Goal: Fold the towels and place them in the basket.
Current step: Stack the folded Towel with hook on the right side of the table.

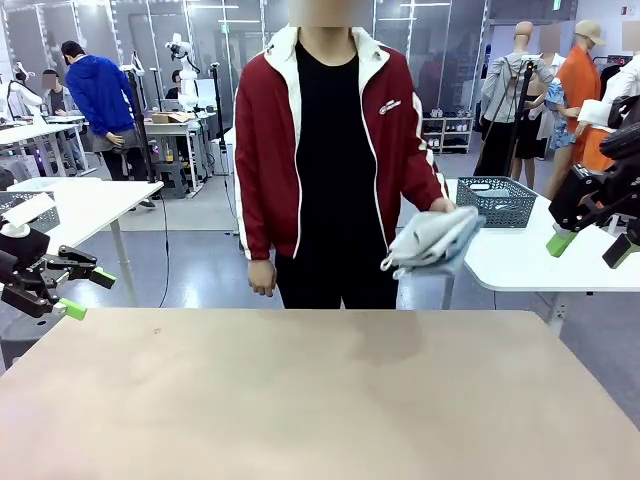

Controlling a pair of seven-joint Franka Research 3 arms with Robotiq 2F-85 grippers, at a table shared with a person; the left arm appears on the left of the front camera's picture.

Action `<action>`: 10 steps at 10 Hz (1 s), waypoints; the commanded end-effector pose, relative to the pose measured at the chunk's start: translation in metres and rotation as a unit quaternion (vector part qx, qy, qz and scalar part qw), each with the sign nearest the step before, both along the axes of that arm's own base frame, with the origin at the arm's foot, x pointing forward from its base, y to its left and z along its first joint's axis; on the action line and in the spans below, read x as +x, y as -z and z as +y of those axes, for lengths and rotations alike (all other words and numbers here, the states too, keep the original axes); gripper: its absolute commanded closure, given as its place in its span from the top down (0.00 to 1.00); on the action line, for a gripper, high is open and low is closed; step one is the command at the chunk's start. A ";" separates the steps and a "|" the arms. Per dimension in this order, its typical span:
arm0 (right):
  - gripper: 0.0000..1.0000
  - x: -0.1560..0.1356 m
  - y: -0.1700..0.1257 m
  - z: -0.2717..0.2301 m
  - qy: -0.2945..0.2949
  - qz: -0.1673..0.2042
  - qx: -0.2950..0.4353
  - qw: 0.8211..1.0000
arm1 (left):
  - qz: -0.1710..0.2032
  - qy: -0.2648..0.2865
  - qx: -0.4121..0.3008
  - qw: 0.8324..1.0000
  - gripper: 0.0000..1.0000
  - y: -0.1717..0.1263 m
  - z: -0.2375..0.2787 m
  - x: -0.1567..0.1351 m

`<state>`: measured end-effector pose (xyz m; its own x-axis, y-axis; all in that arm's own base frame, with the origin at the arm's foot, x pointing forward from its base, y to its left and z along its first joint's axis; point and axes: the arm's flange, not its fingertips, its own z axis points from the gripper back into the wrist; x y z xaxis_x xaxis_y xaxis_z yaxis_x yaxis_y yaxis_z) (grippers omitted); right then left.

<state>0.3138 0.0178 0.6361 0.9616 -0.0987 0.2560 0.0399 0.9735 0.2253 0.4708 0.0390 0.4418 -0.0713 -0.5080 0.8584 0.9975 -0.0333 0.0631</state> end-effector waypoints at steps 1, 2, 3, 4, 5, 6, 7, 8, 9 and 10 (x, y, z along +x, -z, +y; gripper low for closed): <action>0.71 -0.002 -0.002 -0.001 -0.008 0.002 -0.001 1.000 | -0.002 0.000 -0.001 1.000 1.00 -0.001 0.000 0.000; 0.71 -0.002 -0.002 -0.001 -0.008 0.002 -0.001 1.000 | -0.002 0.000 -0.001 1.000 1.00 -0.001 0.000 0.000; 0.71 -0.002 -0.002 -0.001 -0.008 0.002 -0.001 1.000 | -0.002 0.000 -0.001 1.000 1.00 -0.001 0.000 0.000; 0.71 -0.002 -0.002 -0.001 -0.008 0.002 -0.001 1.000 | -0.002 0.000 -0.001 1.000 1.00 -0.001 0.000 0.000; 0.71 -0.002 -0.002 -0.001 -0.008 0.002 -0.001 1.000 | -0.002 0.000 -0.001 1.000 1.00 -0.001 0.000 0.000; 0.71 -0.002 -0.002 -0.001 -0.008 0.002 -0.001 1.000 | -0.002 0.000 -0.001 1.000 1.00 -0.001 0.000 0.000; 0.71 -0.002 -0.002 -0.001 -0.008 0.002 -0.001 1.000 | -0.002 0.000 -0.001 1.000 1.00 -0.001 0.000 0.000; 0.71 -0.002 -0.002 -0.001 -0.008 0.002 -0.001 1.000 | -0.002 0.000 -0.001 1.000 1.00 -0.001 0.000 0.000; 0.71 -0.002 -0.002 -0.001 -0.008 0.002 -0.001 1.000 | -0.002 0.000 -0.001 1.000 1.00 -0.001 0.000 0.000; 0.71 -0.002 -0.002 -0.001 -0.008 0.002 -0.001 1.000 | -0.002 0.000 -0.001 1.000 1.00 -0.001 0.000 0.000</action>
<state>0.3138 0.0178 0.6361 0.9616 -0.0987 0.2560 0.0399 0.9735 0.2254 0.4708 0.0390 0.4418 -0.0713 -0.5080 0.8584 0.9975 -0.0333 0.0631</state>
